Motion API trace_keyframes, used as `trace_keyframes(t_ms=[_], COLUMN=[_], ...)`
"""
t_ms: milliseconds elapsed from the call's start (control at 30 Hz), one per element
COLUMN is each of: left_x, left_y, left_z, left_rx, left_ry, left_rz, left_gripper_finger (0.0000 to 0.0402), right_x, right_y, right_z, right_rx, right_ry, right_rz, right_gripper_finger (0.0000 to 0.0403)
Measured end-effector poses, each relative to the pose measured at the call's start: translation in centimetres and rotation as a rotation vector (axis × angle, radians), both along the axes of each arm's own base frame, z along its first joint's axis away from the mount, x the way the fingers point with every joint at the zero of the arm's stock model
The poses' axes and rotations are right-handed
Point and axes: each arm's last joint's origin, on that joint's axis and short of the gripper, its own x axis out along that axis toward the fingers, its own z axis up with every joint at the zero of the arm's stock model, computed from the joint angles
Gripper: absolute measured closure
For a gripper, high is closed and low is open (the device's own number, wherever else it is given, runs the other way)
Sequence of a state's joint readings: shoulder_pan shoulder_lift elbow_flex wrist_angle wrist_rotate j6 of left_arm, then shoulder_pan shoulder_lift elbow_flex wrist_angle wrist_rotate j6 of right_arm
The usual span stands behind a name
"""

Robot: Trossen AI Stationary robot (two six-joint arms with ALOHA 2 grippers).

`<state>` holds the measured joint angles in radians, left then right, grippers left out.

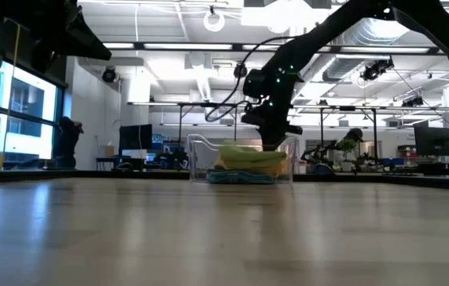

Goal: Fold microfiber towels
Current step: Put the green towel into the transparent bin

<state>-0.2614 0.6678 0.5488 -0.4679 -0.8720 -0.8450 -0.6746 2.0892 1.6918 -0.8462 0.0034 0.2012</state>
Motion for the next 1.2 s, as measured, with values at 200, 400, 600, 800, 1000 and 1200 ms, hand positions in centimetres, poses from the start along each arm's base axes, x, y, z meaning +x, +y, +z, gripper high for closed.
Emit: trace_keyframes(t_ms=[200,400,600,800,1000,1200], left_x=[0.0,0.0,0.0,0.0,0.0,0.0], left_y=[0.0,0.0,0.0,0.0,0.0,0.0], left_z=[0.0,0.0,-0.1,-0.1,-0.1,-0.1], left_rx=[0.0,0.001,0.003,0.002,0.002,0.003], left_ry=[0.001,0.003,0.009,0.007,0.007,0.007], left_rz=[-0.001,-0.001,-0.001,0.0,0.0,0.002], left_gripper_finger=[0.0399,0.0399,0.0399,0.0399,0.0399,0.0399], right_x=[0.3,2.1,4.7,5.8,5.3,3.5], right_y=[0.2,0.9,1.9,1.9,2.1,1.8], right_z=[2.4,3.6,1.7,-0.8,2.1,5.7], right_rx=[-0.043,-0.016,-0.027,-0.011,-0.033,-0.089], right_ry=[-0.07,-0.253,-0.291,-0.277,-0.293,-0.268], right_rz=[0.01,0.037,0.062,0.041,0.07,0.075], right_gripper_finger=[0.0403,0.0403,0.0403,0.0403,0.0403,0.0403])
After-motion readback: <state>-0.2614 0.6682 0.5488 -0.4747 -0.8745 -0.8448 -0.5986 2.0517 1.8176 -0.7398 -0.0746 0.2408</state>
